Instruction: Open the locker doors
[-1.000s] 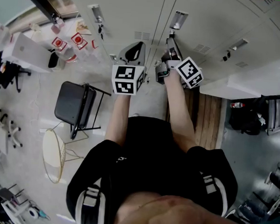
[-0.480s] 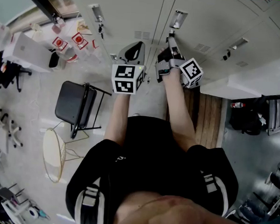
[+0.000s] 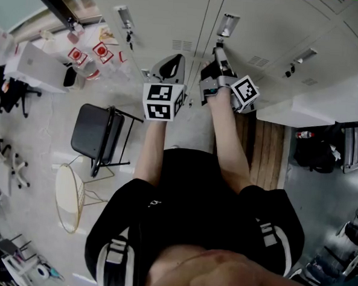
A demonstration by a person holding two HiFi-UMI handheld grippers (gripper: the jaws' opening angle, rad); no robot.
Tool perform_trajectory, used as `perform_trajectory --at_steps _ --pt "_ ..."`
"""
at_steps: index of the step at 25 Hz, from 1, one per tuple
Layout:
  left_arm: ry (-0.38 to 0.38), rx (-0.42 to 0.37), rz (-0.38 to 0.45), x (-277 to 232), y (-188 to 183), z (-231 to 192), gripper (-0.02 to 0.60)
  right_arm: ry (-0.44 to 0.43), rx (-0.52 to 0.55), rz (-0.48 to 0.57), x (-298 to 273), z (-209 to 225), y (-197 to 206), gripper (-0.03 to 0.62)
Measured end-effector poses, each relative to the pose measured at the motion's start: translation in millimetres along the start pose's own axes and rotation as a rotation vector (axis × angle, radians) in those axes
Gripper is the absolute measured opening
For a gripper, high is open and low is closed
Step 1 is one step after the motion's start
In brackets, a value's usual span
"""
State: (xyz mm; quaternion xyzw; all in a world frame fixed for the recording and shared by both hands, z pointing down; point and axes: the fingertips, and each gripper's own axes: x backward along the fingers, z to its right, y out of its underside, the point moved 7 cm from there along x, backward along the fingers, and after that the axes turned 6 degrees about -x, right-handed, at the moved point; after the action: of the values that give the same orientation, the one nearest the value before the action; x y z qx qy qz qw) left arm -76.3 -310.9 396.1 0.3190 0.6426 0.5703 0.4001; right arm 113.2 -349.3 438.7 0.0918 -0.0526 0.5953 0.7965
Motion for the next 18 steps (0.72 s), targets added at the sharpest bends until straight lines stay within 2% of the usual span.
perform_trajectory --at_steps 4,7,9,12,18 --pt "-0.003 0.0 0.0 0 0 -1 0.011 0.01 0.137 -0.01 -1 -6 0 0.034" --pt "-0.002 0.004 -0.002 0 1 -1 0.011 0.018 0.173 -0.017 0 -8 0 0.04" --pt "0.001 0.004 -0.005 -1 2 0 0.011 0.009 0.184 -0.023 -1 -10 1 0.079" --pt "0.003 0.003 -0.008 -2 2 2 0.011 0.016 0.217 -0.028 0 -10 -1 0.1" --pt "0.011 0.001 -0.006 -4 1 4 0.011 0.056 0.39 -0.045 2 -16 -3 0.124"
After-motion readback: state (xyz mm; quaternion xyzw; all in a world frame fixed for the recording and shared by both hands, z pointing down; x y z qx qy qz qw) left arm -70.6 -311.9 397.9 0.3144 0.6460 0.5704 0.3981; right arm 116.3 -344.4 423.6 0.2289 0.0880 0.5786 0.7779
